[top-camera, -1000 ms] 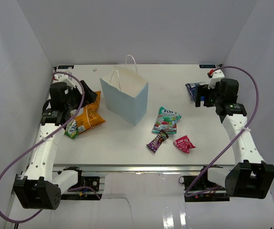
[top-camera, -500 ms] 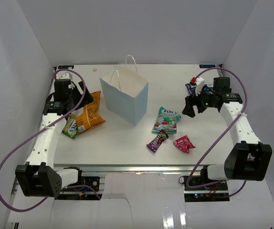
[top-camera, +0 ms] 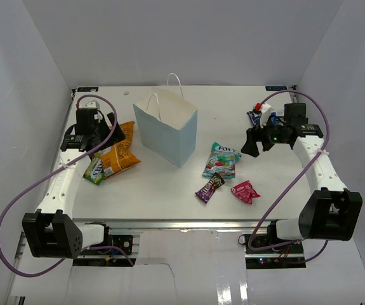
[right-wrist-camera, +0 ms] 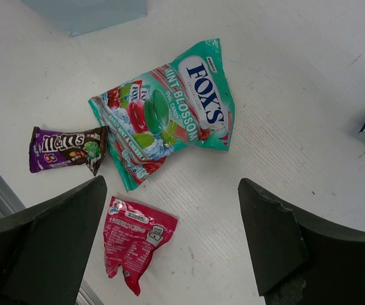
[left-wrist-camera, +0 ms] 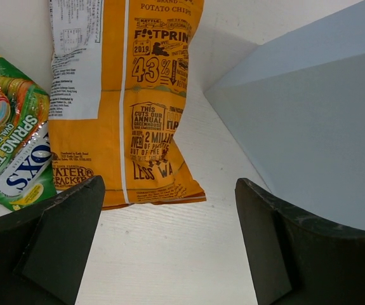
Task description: Place the snacks into the paper bag
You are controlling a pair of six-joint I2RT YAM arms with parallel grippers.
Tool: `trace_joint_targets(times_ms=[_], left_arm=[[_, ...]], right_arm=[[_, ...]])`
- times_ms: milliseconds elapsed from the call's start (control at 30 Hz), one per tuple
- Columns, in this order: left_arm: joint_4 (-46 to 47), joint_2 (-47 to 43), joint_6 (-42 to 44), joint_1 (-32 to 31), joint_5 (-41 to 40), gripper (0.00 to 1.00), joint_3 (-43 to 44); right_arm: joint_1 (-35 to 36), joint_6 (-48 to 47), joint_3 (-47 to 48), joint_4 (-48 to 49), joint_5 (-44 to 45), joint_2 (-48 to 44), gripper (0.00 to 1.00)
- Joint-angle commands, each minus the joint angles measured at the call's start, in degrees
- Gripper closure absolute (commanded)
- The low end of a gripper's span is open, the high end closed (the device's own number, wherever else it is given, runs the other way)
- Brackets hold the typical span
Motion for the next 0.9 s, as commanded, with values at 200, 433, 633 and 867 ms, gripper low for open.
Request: trace_joint_targets(times_ms=[200,433,633,867], left_arm=[[2.7,12.6,6.1,-0.1,-4.3,0.16,2.2],[2.4,25.2,8.8,-1.8,-7.3,0.19,10.7],[1.9,31.6,10.1,-4.2,-14.2,0.20,13.2],[2.5,32.0,9.1,-4.3,-16.7,0.33,9.4]], right_arm=[[0.0,0.7,0.8,-0.1,-1.3,0.5,0.10],[-0.1,1.3,1.2,-0.1,-1.9,1.6,0.10],[-0.2,0.6,0.1,0.0,-1.2,0.8,0.10],[-0.4,0.7,-0.3,-0.1,-1.6,0.6,0.10]])
